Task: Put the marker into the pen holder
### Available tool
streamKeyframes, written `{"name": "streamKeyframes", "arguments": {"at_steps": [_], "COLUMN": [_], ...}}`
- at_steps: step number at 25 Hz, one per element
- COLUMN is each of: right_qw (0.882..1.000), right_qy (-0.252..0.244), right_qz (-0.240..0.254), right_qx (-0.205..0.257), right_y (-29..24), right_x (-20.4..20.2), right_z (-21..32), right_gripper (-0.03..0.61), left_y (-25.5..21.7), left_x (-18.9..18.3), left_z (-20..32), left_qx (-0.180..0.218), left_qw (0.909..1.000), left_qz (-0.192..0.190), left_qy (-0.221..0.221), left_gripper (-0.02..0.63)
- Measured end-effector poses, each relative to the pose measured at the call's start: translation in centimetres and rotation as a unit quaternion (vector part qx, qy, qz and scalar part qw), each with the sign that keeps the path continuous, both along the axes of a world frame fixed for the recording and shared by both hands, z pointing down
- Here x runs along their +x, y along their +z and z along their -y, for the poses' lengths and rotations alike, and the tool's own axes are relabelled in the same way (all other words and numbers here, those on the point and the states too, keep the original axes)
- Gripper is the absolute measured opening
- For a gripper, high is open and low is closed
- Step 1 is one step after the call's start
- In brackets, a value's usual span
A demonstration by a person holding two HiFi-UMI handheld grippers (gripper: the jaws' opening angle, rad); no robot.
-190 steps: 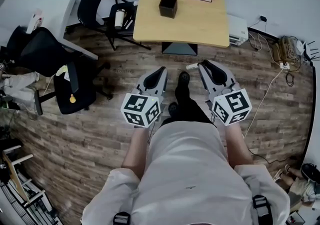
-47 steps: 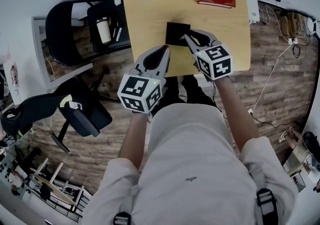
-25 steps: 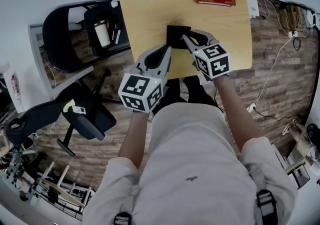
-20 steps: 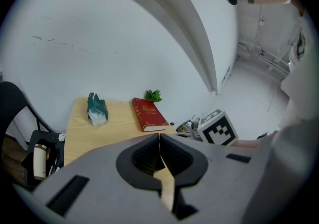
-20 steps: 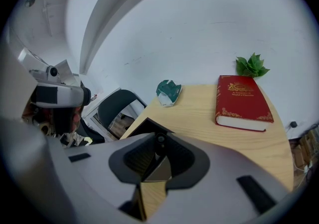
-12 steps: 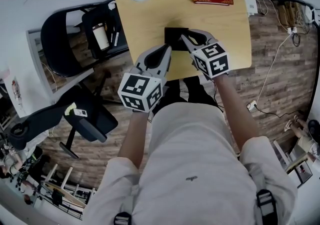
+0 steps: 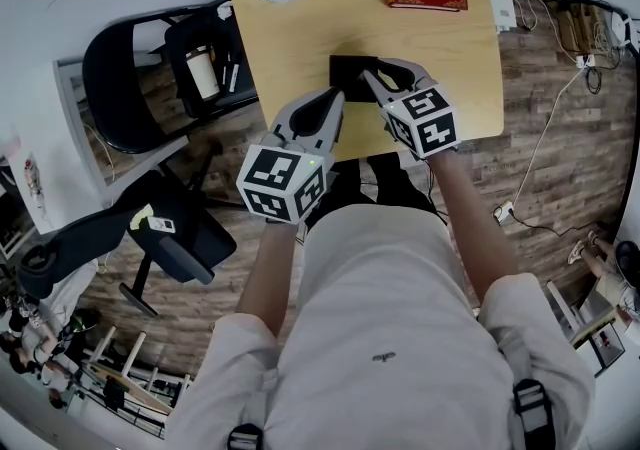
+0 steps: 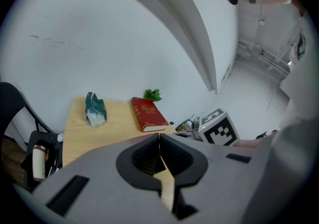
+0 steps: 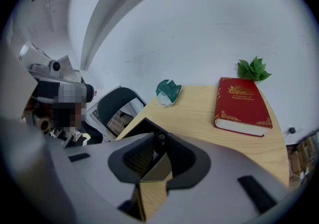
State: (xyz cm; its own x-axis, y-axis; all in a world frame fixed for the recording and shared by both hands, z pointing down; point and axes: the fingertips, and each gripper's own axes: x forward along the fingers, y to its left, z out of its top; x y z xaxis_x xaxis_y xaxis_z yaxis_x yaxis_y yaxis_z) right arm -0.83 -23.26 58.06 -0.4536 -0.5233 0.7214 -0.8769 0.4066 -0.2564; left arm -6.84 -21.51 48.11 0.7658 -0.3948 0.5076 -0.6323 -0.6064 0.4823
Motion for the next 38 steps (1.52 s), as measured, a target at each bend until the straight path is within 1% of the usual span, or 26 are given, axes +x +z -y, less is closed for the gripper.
{"name": "streamKeyframes", "arguments": {"at_steps": [11,20,32,38], "right_qw": [1.000,1.000,0.998,0.996], "right_qy": [-0.005,-0.021,-0.051,-0.066], "right_qz": [-0.002,-0.001,0.004,0.009], "right_qx": [0.011,0.019,0.043,0.063], "right_y": [-1.1,-2.1,-4.4,-6.0], "right_x": [0.6,0.5,1.1,1.4], "right_z": [-0.3,-1.5,-4.5,-6.3], "right_gripper": [0.078,0.077,0.069,0.060], "left_y": [-0.7,-1.6,-3.0,-3.9], "left_x": [0.2,0.2,1.4,1.9], "left_z": [-1.1,-2.8,-7.6,-9.9], "left_qx": [0.004,0.014,0.027,0.038], "left_qw": [1.0000,0.9996,0.9984,0.9971], "left_qz": [0.002,0.004,0.004,0.002], "left_qy": [-0.008,-0.025,-0.050,-0.066], "left_gripper": [0.009,0.009,0.009,0.009]}}
